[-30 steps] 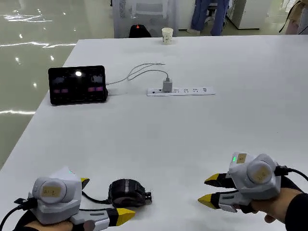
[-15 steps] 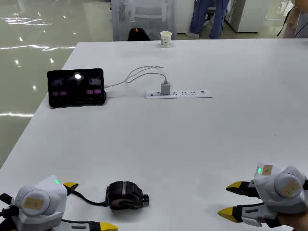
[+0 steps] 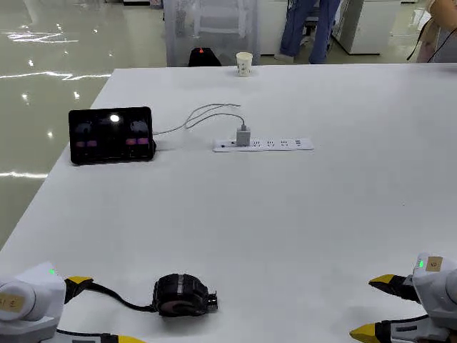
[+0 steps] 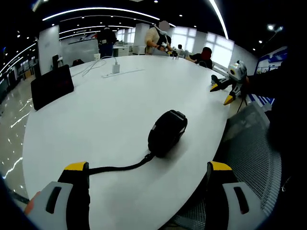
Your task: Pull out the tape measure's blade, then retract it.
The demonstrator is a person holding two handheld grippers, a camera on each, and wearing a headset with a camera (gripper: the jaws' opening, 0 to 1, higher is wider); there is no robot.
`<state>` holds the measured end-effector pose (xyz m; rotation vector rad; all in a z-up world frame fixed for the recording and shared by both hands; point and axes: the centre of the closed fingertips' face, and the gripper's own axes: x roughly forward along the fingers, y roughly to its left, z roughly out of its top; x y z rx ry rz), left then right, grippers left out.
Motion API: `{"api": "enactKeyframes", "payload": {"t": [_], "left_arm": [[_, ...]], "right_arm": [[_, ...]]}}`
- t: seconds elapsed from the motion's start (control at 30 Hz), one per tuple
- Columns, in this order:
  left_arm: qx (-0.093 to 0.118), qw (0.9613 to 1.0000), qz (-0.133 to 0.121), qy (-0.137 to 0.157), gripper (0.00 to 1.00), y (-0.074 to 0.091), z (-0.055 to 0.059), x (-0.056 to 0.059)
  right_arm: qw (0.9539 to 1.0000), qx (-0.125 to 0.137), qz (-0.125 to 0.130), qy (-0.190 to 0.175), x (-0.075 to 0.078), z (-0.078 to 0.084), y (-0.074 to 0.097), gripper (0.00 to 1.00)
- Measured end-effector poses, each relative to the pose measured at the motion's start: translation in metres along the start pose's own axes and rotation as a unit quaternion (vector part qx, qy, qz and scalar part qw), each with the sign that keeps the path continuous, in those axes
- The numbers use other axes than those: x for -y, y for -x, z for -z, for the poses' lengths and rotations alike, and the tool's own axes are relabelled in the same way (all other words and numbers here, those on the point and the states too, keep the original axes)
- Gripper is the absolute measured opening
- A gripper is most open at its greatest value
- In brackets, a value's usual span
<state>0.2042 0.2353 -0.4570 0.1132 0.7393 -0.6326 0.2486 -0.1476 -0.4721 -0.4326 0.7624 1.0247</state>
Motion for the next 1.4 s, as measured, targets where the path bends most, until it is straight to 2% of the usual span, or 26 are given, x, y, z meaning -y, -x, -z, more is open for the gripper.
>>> {"api": "enactKeyframes", "payload": {"t": [0.13,0.37,0.43,0.53,0.57,0.8,0.9,1.07,1.4], "left_arm": [[-0.007,1.0,0.001,-0.005,0.99,0.002,0.003,-0.003],[-0.006,1.0,0.002,-0.006,0.99,0.005,-0.001,-0.005],[-0.006,0.9999,0.005,-0.011,0.99,0.005,-0.002,-0.005],[-0.007,0.9999,0.005,-0.011,0.99,0.005,-0.002,-0.006],[-0.007,0.9999,0.004,-0.011,0.99,0.005,-0.001,-0.007],[-0.008,0.9999,0.006,-0.009,0.99,0.007,-0.002,-0.008],[-0.012,0.9997,0.006,-0.019,0.99,0.006,0.001,-0.009],[-0.018,0.9996,0.017,-0.017,0.99,0.007,0.004,-0.003],[-0.02,0.9995,0.015,-0.018,0.99,0.007,0.008,-0.002]], "right_arm": [[0.9999,0.006,0.004,-0.008,0.007,0.002,0.008,0.67],[0.9996,0.019,0.001,-0.019,0.005,-0.004,0.019,0.78],[0.9997,0.016,0.0,-0.018,0.007,0.001,0.017,0.83],[0.9996,0.012,-0.002,-0.025,0.006,0.004,0.018,0.97],[0.9996,0.011,-0.003,-0.025,0.005,0.005,0.018,0.98],[0.9995,0.012,0.0,-0.028,0.005,0.008,0.017,0.99],[0.9996,0.013,0.004,-0.025,0.007,0.008,0.016,0.99],[0.9996,0.018,0.006,-0.022,0.007,0.006,0.016,0.99],[0.9995,0.012,0.005,-0.027,0.007,0.01,0.019,0.99]]}}
